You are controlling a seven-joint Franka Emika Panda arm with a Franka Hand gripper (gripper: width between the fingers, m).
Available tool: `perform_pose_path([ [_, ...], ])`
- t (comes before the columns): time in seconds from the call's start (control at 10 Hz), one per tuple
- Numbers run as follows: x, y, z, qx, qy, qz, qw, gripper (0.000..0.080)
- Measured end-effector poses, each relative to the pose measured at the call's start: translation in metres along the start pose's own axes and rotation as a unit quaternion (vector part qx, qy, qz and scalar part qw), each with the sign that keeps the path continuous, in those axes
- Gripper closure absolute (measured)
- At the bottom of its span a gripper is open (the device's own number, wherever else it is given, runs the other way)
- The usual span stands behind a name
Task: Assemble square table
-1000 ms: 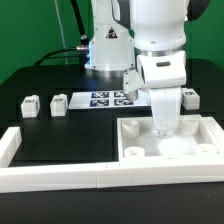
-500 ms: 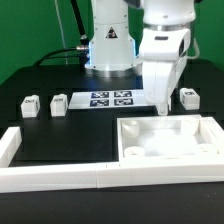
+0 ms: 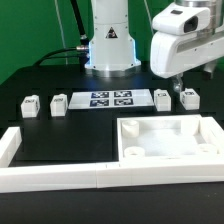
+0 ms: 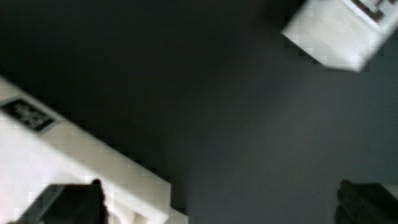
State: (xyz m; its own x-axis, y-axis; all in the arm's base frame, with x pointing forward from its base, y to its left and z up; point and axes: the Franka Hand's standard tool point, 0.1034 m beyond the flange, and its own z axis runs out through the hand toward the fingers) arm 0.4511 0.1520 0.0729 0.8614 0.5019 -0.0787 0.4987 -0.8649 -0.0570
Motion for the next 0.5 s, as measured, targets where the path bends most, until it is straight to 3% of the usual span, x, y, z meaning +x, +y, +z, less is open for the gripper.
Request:
perform_pose_path([
  [0.3, 0.0, -0.001, 0.001, 0.005, 0.0, 0.074, 0.997, 0.015],
  [0.5, -0.006, -0.014, 0.012, 0.014, -0.02, 0.194, 0.981, 0.015],
])
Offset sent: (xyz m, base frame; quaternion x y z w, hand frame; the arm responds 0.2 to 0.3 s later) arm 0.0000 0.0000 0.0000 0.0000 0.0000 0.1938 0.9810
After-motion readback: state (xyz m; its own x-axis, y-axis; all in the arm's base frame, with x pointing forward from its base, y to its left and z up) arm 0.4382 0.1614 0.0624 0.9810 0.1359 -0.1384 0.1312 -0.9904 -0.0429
